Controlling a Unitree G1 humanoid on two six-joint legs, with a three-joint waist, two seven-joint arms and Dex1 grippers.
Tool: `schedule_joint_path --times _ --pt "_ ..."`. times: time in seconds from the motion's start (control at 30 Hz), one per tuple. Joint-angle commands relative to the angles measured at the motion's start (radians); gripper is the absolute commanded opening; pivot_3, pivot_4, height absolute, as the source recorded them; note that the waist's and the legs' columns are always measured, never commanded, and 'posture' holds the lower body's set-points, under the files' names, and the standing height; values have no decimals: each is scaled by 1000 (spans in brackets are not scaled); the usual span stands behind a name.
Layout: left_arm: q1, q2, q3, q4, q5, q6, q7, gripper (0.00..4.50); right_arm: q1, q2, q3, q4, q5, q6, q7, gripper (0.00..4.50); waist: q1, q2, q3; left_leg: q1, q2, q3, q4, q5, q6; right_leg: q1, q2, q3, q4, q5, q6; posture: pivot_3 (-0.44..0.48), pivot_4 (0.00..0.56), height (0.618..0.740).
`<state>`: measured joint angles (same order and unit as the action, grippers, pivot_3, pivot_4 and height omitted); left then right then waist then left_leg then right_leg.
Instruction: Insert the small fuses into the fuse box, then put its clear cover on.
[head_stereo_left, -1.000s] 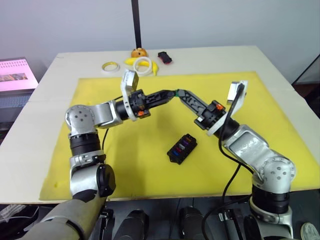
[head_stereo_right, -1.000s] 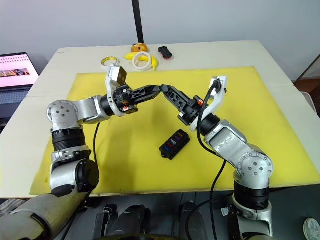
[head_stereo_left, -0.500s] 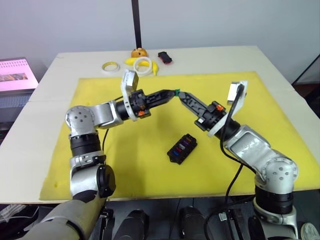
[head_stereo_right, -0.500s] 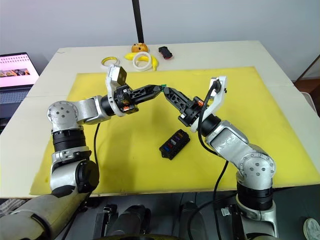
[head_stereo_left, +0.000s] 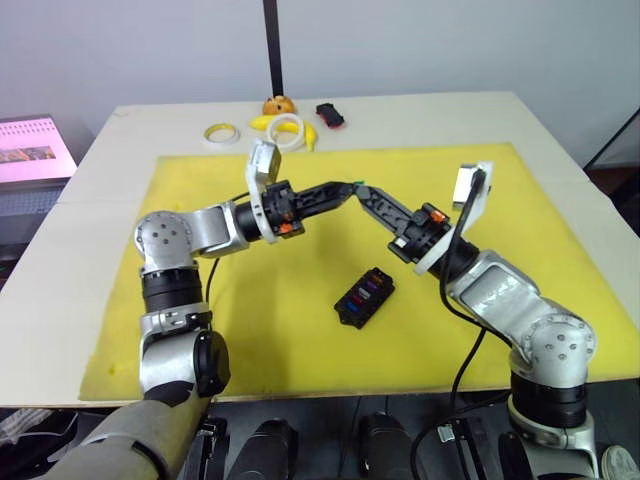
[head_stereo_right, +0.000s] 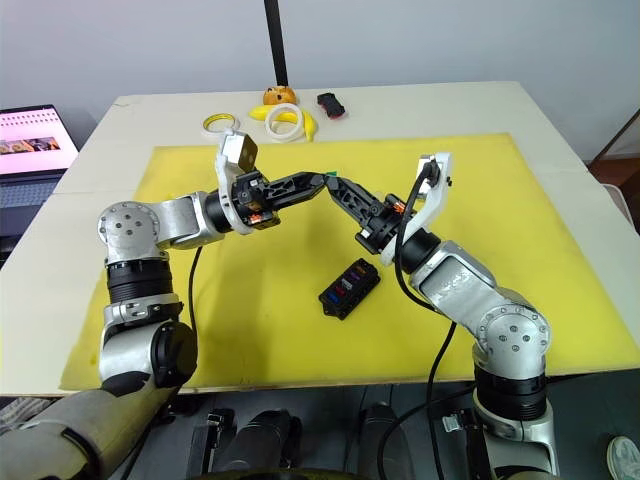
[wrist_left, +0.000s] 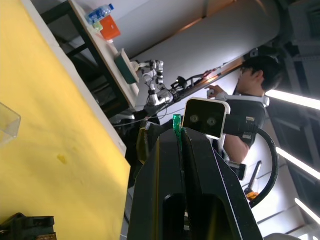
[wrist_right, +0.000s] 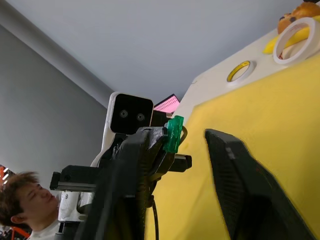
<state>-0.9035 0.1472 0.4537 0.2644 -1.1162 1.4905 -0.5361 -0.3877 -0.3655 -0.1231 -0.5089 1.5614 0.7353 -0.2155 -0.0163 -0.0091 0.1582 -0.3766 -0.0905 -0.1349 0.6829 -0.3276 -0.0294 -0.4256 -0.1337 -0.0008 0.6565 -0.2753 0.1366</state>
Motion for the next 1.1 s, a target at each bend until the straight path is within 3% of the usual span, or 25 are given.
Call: schedule_joint_path --times 0.03,0.27,0.37,0.4,0.5,0.57,0.63,0.73,0.8,0.93,1.1 --pt "-8 7 -3 -18 -29 -19 -3 0 -10 -3 2 -42 23 -17 7 68 0 0 0 0 0 0 0 0 0 0 0 0 0 0 0 0 150 740" --pt "0 17 -13 -17 -30 -31 -3 0 -11 -15 4 -48 42 -22 10 68 0 0 0 0 0 0 0 0 0 0 0 0 0 0 0 0 150 740" --pt "16 61 -52 -48 -14 -35 -50 928 -15 -32 -2 -54 57 -19 11 0 -1 0 0 0 0 0 0 0 0 0 0 0 0 0 0 0 150 740" --pt "23 90 -79 -66 -6 -38 -83 1424 -18 -42 -5 -54 63 -15 12 0 -1 0 0 0 0 0 0 0 0 0 0 0 0 0 0 0 150 740" --pt "51 211 -200 -140 42 -92 -232 3002 -23 -99 -17 -61 103 1 15 0 -4 0 0 0 0 0 -1 0 0 0 1 0 0 0 0 0 150 740" --pt "80 330 -339 -223 143 -232 -405 3814 -21 -196 -38 -66 146 46 34 0 -2 1 0 0 0 0 -1 0 0 0 1 0 -1 0 0 0 150 740" --pt "102 428 -463 -286 248 -379 -550 3814 -19 -313 -54 -66 185 101 59 0 2 1 0 0 0 1 -2 0 0 0 0 0 -3 0 0 0 150 740" --pt "137 499 -599 -325 411 -626 -688 3814 -26 -485 -52 -62 172 188 128 0 9 1 1 0 0 0 -2 0 0 4 0 0 -8 0 0 0 150 740" --pt "168 522 -667 -337 515 -790 -757 4337 -36 -588 -37 -63 135 251 182 0 9 1 1 0 0 0 -2 0 0 5 0 -1 -9 0 0 0 150 740" --pt "183 491 -718 -305 629 -968 -773 4423 -84 -710 46 -50 -14 342 244 0 6 1 1 0 1 0 -2 -1 1 5 1 -1 -10 0 0 0 150 740" --pt "197 440 -773 -250 760 -1163 -777 4423 -156 -725 172 -31 -238 408 321 0 6 1 1 -1 1 1 -2 -1 2 4 0 -1 -10 0 0 0 150 740"
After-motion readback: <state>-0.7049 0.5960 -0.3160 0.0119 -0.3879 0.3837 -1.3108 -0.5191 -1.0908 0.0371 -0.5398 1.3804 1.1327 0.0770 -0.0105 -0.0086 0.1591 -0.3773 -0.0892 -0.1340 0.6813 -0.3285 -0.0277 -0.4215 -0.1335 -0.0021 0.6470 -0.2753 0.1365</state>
